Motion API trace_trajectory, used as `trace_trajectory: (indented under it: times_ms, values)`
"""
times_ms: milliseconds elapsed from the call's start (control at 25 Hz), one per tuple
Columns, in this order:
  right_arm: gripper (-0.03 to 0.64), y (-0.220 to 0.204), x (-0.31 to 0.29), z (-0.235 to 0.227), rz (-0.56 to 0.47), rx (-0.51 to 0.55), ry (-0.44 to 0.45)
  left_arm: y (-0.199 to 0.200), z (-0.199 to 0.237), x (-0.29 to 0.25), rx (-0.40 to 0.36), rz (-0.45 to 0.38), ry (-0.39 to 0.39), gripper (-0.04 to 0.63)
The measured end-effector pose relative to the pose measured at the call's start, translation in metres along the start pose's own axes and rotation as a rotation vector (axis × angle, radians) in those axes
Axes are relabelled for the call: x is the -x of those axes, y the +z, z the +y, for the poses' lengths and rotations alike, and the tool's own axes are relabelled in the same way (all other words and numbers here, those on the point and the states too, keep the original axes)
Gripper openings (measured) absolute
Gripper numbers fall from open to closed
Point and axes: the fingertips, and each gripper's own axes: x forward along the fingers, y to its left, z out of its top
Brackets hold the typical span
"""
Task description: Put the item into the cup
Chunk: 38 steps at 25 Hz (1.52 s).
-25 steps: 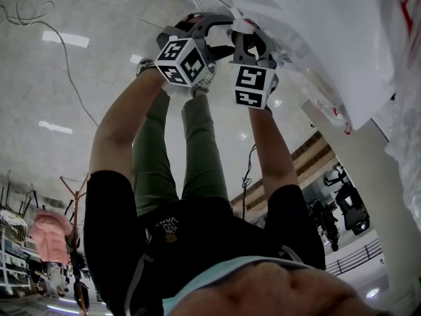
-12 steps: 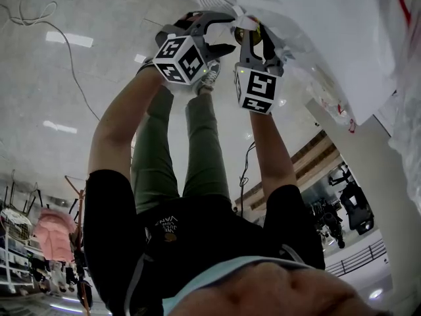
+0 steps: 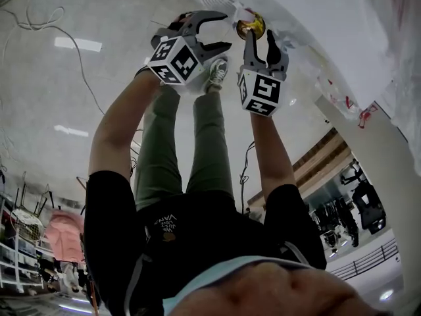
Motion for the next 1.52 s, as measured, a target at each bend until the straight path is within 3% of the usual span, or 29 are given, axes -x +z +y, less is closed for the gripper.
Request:
trace_trajectory:
  times_ms: [360, 680, 880, 1000, 1520]
  values:
    - [0.146, -0.001, 0.04, -0.002, -0.039, -0.121, -0.028, 0.035, -0.014, 0.031, 0.036, -0.04, 0.032, 0.3]
    - [0.063, -0.002, 0.081, 0.001, -0.081, -0.207, -0.058, 0.068, -0.031, 0.056, 0.033, -0.072, 0.041, 0.193]
    - [0.055, 0.012, 0.112, 0.0, -0.137, -0.255, -0.067, 0.097, -0.04, 0.074, 0.027, -0.096, 0.062, 0.082]
    - [0.052, 0.021, 0.134, -0.002, -0.168, -0.288, -0.075, 0.116, -0.048, 0.086, 0.011, -0.103, 0.067, 0.052]
    - [0.052, 0.074, 0.247, -0.007, -0.266, -0.313, -0.076, 0.202, -0.085, 0.152, 0.038, -0.165, 0.16, 0.026]
